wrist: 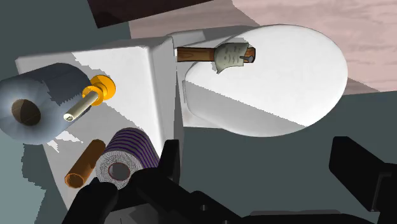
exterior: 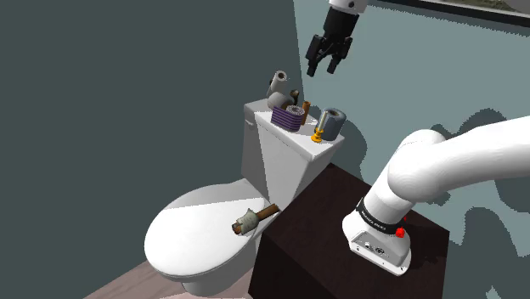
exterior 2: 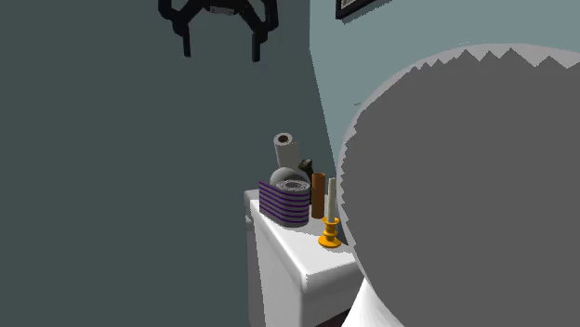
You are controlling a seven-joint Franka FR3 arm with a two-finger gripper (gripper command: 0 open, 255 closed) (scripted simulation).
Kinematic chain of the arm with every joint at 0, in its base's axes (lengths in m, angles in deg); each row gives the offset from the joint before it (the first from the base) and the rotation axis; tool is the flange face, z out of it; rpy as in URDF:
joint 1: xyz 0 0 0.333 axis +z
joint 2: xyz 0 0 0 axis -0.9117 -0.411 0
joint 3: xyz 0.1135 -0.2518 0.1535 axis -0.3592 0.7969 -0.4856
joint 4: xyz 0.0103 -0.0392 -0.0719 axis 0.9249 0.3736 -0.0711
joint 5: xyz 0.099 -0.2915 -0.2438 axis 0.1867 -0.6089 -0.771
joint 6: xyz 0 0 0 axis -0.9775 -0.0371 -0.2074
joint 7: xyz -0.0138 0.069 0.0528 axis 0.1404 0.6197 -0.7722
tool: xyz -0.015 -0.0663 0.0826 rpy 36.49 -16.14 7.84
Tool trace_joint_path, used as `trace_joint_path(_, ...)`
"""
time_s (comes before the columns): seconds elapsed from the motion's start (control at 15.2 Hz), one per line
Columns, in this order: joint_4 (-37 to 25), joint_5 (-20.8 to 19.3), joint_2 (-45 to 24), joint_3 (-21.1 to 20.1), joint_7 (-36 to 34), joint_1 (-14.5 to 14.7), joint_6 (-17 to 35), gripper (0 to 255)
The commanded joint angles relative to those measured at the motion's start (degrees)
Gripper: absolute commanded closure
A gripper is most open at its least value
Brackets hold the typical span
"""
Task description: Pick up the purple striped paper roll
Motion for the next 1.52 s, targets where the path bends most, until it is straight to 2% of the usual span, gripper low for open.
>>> trace_joint_path(0.0,0.0,0.0,0.0,0.0,0.0,0.0,0.0,0)
trace_joint_path(0.79,-0.7,-1.5,-19.5,7.4,1.5,-3.8,17.6,0)
trace_joint_path(1.45,-8.2,2.4,-39.3,13.2,4.7,-6.1,28.4,0)
